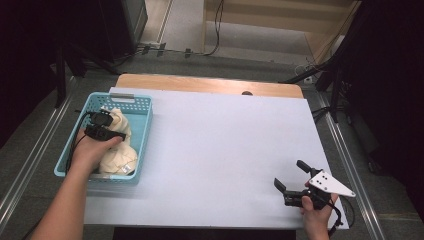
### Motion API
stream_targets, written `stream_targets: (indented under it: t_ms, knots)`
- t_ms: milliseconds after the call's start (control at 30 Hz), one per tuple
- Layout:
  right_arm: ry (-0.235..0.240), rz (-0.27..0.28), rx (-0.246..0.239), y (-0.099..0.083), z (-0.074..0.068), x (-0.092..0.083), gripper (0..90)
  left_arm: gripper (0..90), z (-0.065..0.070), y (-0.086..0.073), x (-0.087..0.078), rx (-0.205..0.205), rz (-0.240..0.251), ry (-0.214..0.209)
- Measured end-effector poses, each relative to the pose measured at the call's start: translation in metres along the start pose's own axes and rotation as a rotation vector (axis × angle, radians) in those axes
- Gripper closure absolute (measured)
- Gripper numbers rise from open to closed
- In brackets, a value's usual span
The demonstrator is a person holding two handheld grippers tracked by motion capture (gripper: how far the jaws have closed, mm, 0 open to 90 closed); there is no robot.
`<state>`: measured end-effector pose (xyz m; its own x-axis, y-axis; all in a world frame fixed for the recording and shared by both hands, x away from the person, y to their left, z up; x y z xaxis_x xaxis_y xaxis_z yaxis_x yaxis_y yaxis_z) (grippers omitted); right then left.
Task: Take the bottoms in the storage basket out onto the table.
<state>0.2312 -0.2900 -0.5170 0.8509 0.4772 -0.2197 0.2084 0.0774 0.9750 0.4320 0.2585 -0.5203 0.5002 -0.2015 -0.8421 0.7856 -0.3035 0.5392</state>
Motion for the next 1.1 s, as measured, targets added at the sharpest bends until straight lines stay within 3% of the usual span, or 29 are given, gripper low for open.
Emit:
stream_targets:
  t_ms: [400, 900, 1100]
  knots:
    - [-0.003, -0.005, 0.000, -0.001, 0.001, 0.000, 0.0, 62.5, 0.000, 0.002, -0.003, -0.017, 0.006, -0.021]
    - [-0.009, -0.007, 0.009, -0.001, 0.003, -0.002, 0.0, 63.3, -0.001, 0.004, -0.008, -0.028, 0.041, -0.027]
    - [-0.011, -0.006, 0.012, -0.001, 0.004, -0.002, 0.0, 63.2, -0.003, 0.006, -0.012, -0.041, 0.074, -0.011]
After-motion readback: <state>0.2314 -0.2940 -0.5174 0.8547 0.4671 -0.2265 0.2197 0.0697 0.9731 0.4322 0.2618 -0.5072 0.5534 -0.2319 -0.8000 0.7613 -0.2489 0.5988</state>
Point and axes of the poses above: each handheld gripper's, and its own axes: x roughly forward along the jaws, y roughly out of its top, z roughly to its right, the point moved 6 cm from there along x, roughly forward along the jaws, and after that the axes turned 6 degrees about z, right-handed, at the moved point
